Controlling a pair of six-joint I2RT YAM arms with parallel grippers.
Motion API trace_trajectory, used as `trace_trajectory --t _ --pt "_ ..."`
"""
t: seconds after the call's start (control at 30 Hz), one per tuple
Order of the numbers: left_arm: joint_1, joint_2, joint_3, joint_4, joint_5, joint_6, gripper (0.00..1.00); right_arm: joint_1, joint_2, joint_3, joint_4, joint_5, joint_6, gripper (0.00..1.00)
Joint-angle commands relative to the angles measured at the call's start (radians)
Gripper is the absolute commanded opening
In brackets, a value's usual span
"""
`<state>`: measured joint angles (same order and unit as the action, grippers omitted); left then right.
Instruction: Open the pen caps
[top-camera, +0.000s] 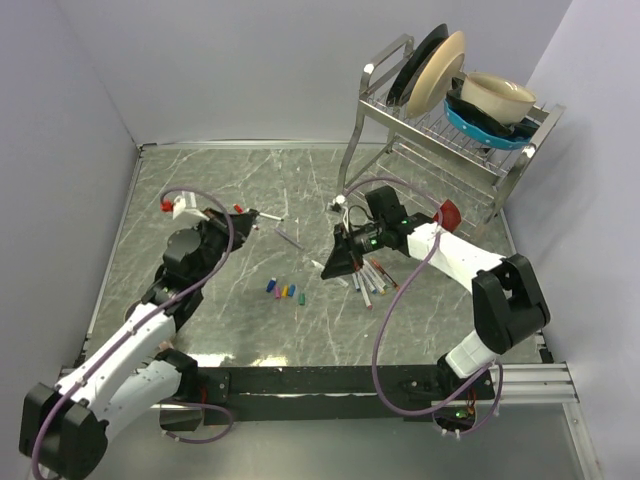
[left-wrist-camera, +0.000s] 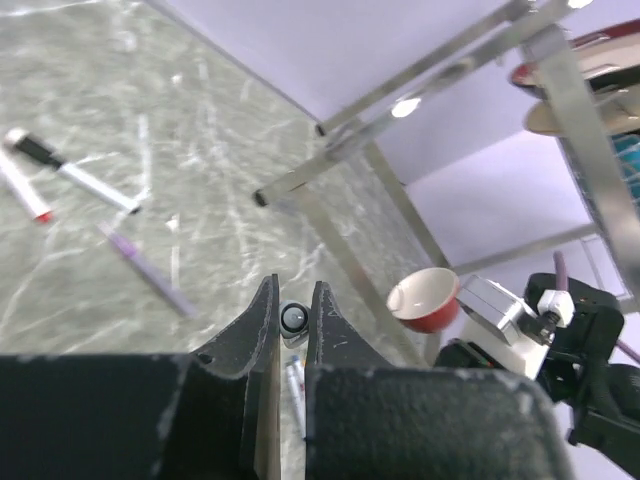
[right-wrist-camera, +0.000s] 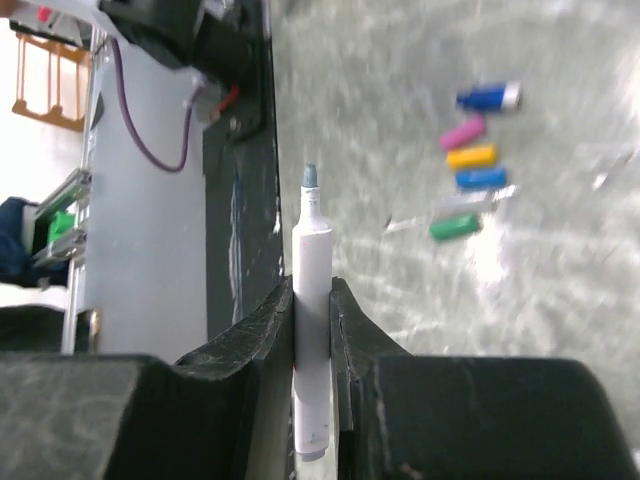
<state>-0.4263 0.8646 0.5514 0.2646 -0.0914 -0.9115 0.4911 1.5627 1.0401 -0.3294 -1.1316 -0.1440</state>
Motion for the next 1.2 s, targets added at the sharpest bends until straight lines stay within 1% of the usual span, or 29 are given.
trace_trajectory --t 0.0,0.1,0.13,0.23,0.3,0.37,0.43,0.5,0.63,0.8,1.0,1.1,1.13,1.17 --pt "0.014 -0.074 -0.077 -0.025 -0.1 -0.026 0.01 0.017 0.016 0.043 -0.151 0.079 -0.1 0.0" --pt "0.014 -0.119 -0.128 -0.115 -0.11 -0.065 0.01 0.02 0.019 0.08 -0.191 0.205 -0.124 0.0" --pt "0.015 -0.127 -0.142 -0.161 -0.108 -0.079 0.01 0.02 0.017 0.084 -0.197 0.299 -0.126 0.0" --pt "0.015 -0.133 -0.192 -0.217 -0.084 -0.118 0.01 0.021 0.017 0.089 -0.203 0.45 -0.132 0.0" --pt "0.015 -0.105 -0.215 -0.263 -0.073 -0.15 0.02 0.02 0.026 0.095 -0.214 0.499 -0.135 0.0" --pt "0.015 -0.058 -0.229 -0.261 -0.058 -0.159 0.01 0.021 0.04 0.101 -0.221 0.553 -0.14 0.0" --pt "0.015 0.003 -0.245 -0.257 -0.042 -0.168 0.04 0.021 0.059 0.11 -0.234 0.585 -0.143 0.0" --pt "0.015 0.048 -0.254 -0.222 -0.024 -0.176 0.08 0.021 0.072 0.113 -0.244 0.624 -0.149 0.0" --pt "0.015 0.178 -0.252 -0.159 0.014 -0.165 0.08 0.015 0.089 0.121 -0.257 0.682 -0.157 0.0" --pt "0.014 0.283 -0.239 -0.1 0.059 -0.148 0.11 0.004 0.105 0.127 -0.27 0.74 -0.157 0.0" --pt "0.015 0.372 -0.234 -0.05 0.104 -0.136 0.19 -0.025 0.117 0.135 -0.289 0.791 -0.16 0.01" --pt "0.015 0.395 -0.238 -0.024 0.122 -0.135 0.29 -0.045 0.117 0.136 -0.29 0.811 -0.157 0.02" --pt "0.014 0.401 -0.238 -0.021 0.127 -0.133 0.36 -0.049 0.119 0.135 -0.292 0.823 -0.155 0.02" --pt "0.017 0.402 -0.235 -0.016 0.131 -0.132 0.38 -0.055 0.12 0.135 -0.293 0.831 -0.154 0.03"
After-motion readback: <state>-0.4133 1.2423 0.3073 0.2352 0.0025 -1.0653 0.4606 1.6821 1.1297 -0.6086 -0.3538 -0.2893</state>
